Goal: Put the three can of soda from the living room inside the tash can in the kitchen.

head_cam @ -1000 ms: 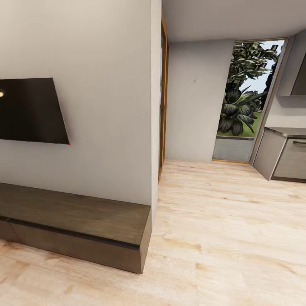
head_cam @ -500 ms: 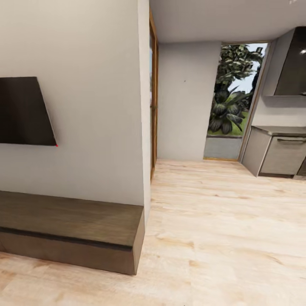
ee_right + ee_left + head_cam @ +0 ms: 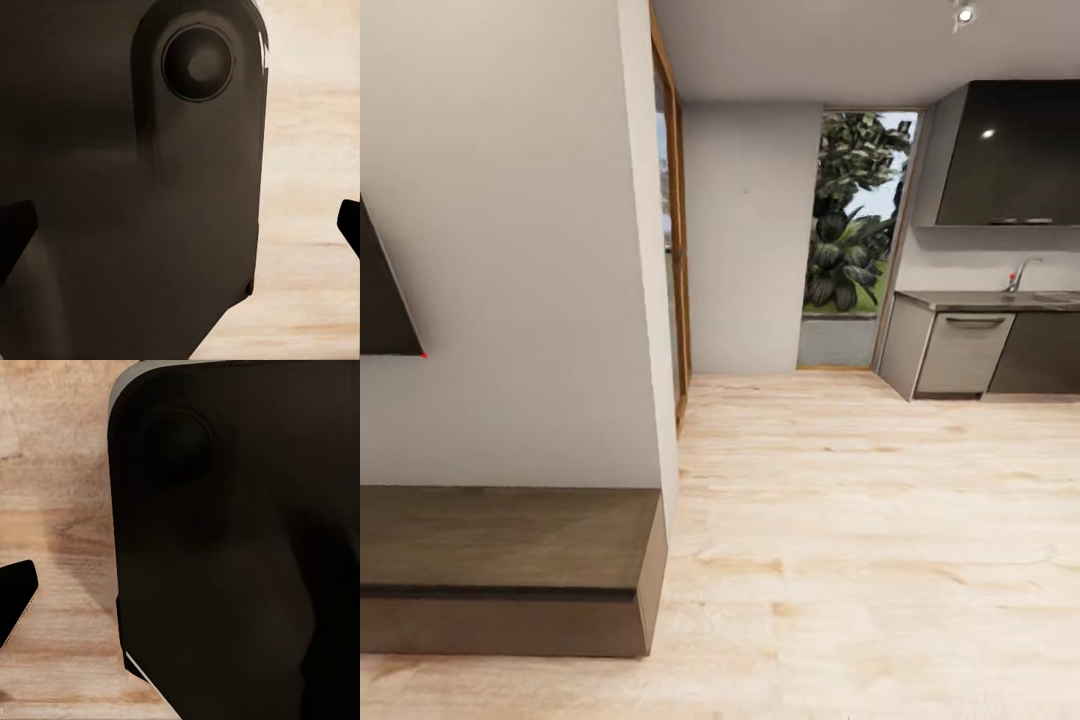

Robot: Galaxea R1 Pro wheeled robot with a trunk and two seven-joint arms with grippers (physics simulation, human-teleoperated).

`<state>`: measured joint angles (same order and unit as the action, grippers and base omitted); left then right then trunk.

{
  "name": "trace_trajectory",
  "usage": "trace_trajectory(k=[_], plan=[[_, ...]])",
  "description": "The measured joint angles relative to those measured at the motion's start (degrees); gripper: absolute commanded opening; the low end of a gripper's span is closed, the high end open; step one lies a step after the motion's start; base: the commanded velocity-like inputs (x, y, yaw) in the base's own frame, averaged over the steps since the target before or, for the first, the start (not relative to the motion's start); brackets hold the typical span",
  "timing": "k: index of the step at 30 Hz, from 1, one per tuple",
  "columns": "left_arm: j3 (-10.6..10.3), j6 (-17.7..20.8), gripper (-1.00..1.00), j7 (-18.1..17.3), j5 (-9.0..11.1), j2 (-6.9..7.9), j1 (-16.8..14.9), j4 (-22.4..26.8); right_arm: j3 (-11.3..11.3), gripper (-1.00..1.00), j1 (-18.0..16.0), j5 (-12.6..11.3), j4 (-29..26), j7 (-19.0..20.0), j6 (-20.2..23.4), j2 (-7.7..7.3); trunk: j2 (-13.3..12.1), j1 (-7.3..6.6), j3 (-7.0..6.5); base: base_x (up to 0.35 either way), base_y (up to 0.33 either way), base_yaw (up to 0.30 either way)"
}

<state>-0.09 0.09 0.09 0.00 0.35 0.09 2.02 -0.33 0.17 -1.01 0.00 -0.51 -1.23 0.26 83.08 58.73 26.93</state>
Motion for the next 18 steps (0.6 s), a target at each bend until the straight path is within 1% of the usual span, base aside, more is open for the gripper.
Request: trace_trajectory(k=[18], plan=[[0.0,0.0,1.00,0.0,0.0,0.00,0.0,0.0,0.1,1.00,0.0,0.0,0.0,0.0,0.0,0.00,0.0,0.00,0.00,0.000,0.000,-0.279]])
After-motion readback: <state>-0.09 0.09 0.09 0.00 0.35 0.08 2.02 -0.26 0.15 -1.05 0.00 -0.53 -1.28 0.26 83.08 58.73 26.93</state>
